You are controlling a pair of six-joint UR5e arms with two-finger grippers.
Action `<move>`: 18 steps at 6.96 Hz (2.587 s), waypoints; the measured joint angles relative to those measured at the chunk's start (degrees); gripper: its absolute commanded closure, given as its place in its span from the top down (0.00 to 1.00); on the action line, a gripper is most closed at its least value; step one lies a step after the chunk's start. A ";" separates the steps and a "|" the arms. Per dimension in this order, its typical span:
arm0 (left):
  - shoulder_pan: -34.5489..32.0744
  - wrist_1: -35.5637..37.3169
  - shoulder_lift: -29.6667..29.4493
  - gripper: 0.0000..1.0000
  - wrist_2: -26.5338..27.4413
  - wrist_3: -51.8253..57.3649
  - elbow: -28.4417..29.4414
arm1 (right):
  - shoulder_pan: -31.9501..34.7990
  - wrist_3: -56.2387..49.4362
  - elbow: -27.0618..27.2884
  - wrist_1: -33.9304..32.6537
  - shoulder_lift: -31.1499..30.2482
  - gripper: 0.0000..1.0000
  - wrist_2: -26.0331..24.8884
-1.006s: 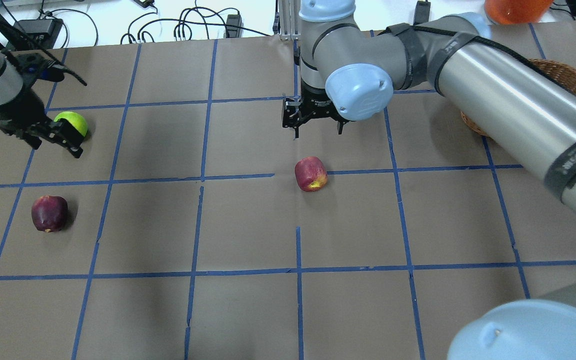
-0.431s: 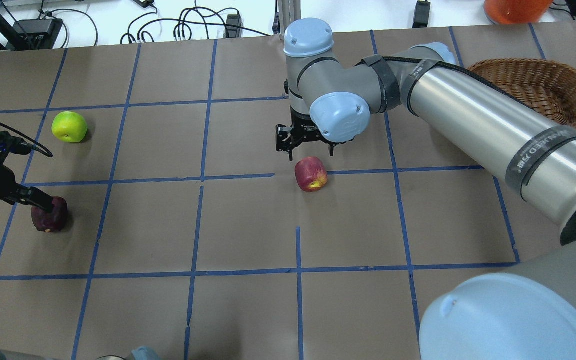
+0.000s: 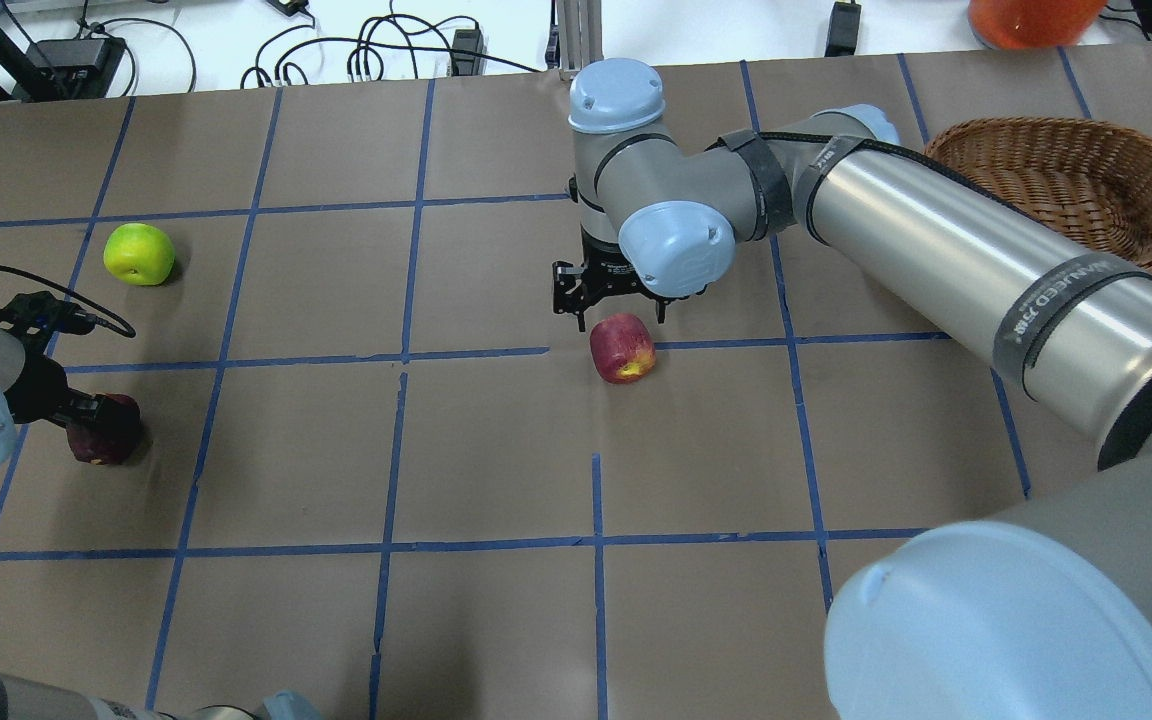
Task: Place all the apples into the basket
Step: 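Grasp centered red apple with right gripper while left grasps other red apple, then drop red apple in basket with right gripper while left centers its apple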
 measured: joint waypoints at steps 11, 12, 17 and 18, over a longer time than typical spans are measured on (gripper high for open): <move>-40.48 -17.26 3.37 0.46 -3.68 -71.73 13.24 | -10.23 -4.16 3.14 -2.74 -5.78 0.04 0.54; -47.24 -12.95 1.16 0.46 -7.48 -85.16 13.48 | -15.68 -6.90 3.06 -2.05 -7.51 0.00 -0.19; -58.46 -0.69 -7.82 1.00 -12.09 -103.15 14.22 | -40.17 -31.81 2.95 -5.37 -8.35 0.02 -6.33; -58.49 -0.56 -8.76 1.00 -12.15 -103.14 14.85 | -43.64 -36.67 2.93 -8.81 -6.82 0.07 -7.36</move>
